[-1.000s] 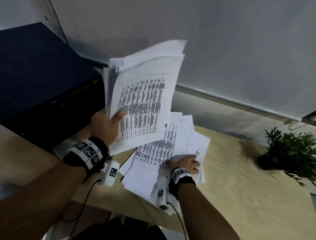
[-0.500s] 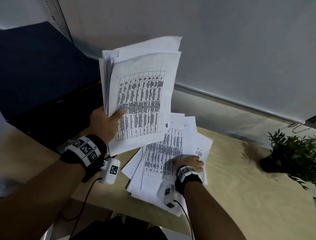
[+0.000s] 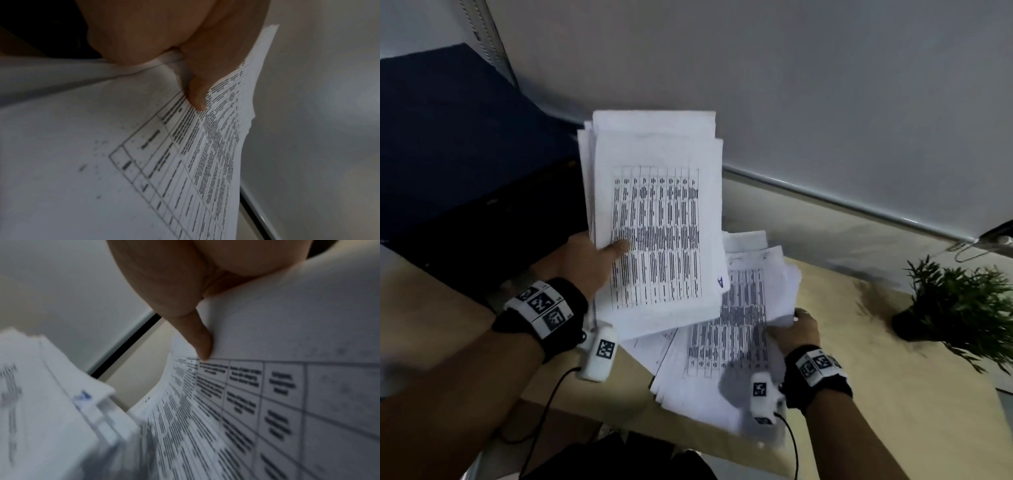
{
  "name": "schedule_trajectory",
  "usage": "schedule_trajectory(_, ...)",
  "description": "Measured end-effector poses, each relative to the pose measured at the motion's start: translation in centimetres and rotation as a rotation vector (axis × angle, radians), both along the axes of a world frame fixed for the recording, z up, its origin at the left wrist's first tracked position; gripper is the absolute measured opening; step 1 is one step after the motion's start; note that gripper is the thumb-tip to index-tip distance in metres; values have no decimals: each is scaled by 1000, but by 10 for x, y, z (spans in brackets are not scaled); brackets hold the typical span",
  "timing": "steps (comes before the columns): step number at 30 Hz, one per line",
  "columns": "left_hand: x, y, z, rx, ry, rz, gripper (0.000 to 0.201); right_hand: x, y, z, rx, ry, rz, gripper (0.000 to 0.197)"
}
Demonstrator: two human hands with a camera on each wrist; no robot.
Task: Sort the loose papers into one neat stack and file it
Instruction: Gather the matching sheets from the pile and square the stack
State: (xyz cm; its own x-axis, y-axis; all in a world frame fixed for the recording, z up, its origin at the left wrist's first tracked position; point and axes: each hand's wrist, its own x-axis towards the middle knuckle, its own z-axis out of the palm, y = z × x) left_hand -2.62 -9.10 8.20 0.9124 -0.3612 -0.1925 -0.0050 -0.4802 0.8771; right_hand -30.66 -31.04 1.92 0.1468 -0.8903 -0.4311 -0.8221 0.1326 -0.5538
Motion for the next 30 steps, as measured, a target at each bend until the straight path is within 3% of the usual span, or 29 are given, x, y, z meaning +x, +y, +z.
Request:
schedule_trajectory(2,-13,-6,-3,40,34,-54,27,-7,-7,4,10,-39,27,44)
schedule_trajectory(5,-18,-10,-30,7,133,-76,39,-10,-9,5,87,-32,40,38)
schedule_trajectory(8,-17,-13,-56,60,191,-81,37,-5,5,-2,165,44,27,36)
schedule_trajectory(11,-17,-14,-68,107,203,-103,42,-1,10,2,36,105,81,37)
schedule_trajectory(15,-13,-10,-86,165,236,-118,36,-9,-14,57,-281,63,127,28)
schedule_trajectory(19,-18,-14,-101,288,269,-185,60,-18,-45,132,-507,-76,67,29)
schedule_trajectory(22,-27,-20,-109,333,262,-253,79,-19,-58,156,-487,-203,55,31)
schedule_trajectory(24,-31,-22,-115,322,241,-324,90,-15,-54,151,-361,-261,53,25)
schedule_trajectory(26,-37,-23,-122,284,235,-367,75,-6,-44,126,-202,-279,63,20)
schedule_trajectory(30,-45,-27,-125,285,251,-310,70,14,-20,52,17,-102,167,15)
